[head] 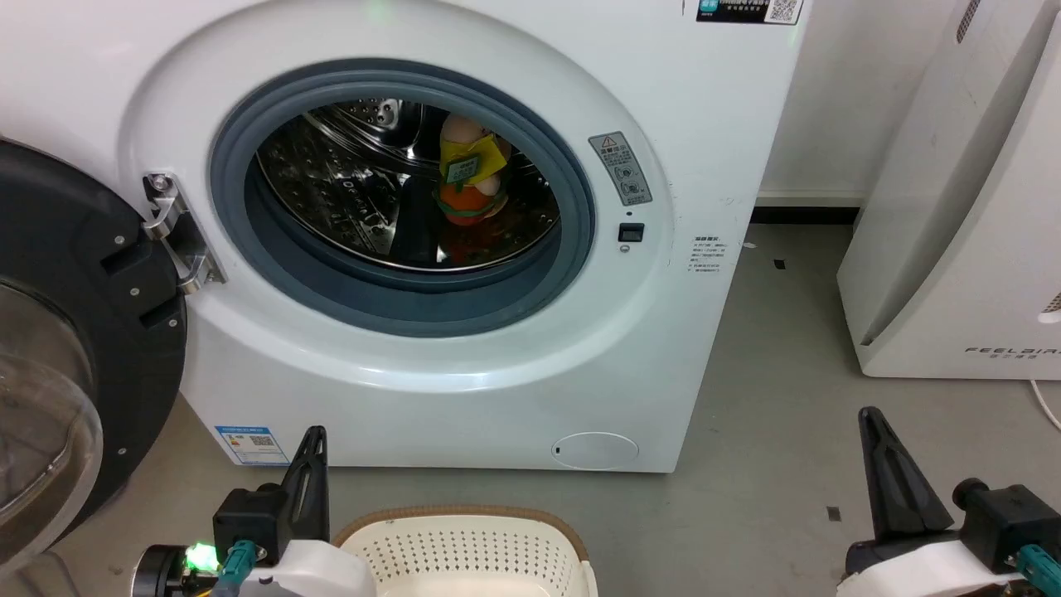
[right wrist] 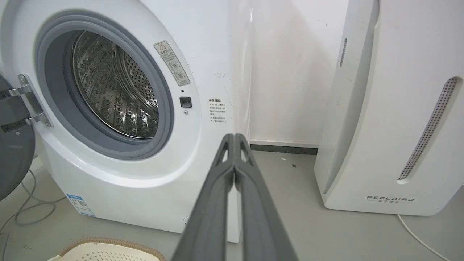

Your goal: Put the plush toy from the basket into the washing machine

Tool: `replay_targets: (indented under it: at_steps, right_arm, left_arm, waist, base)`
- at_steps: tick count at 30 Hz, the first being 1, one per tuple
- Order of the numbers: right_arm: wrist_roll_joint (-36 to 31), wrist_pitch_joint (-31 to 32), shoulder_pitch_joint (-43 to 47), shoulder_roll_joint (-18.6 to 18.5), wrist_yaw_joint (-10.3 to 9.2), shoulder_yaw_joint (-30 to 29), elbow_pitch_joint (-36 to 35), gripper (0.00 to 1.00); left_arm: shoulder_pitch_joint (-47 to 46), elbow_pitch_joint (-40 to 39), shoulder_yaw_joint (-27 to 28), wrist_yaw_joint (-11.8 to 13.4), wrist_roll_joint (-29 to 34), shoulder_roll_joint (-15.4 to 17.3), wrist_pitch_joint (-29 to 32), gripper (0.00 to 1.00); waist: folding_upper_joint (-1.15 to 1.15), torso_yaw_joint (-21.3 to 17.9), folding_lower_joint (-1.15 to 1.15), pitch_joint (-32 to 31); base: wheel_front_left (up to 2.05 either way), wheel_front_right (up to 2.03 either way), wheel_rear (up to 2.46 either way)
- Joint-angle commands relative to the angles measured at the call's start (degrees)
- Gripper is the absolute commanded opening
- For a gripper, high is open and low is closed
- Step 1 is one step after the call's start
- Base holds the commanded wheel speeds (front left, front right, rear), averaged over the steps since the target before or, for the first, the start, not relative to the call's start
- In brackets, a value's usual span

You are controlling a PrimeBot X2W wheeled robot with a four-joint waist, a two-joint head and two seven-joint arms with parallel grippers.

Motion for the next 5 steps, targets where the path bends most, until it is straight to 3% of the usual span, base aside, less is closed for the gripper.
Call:
replay_targets:
  at_steps: [1,5]
  right_arm:
    - [-0.3,0.3,-1.2,0.0,-0.02,0.2,0.3,0.0]
    - [-0.7,0.8,-1.4,0.0,-0.02,0.3,0.4,0.0]
  left_arm:
    - [-0.5,-0.5,0.2,-0.3,0.4,-0.3,0.3,0.0]
    - [-0.6,-0.8,0.3,-0.4,0.4,-0.3,0.7,0.0]
  waist:
    - [0.0,0.0,0.0,0.0]
    - [0.0,-0.1,0.0,0.1]
  base:
    - [0.0,0.0,0.0]
    - [0.0,0.0,0.0]
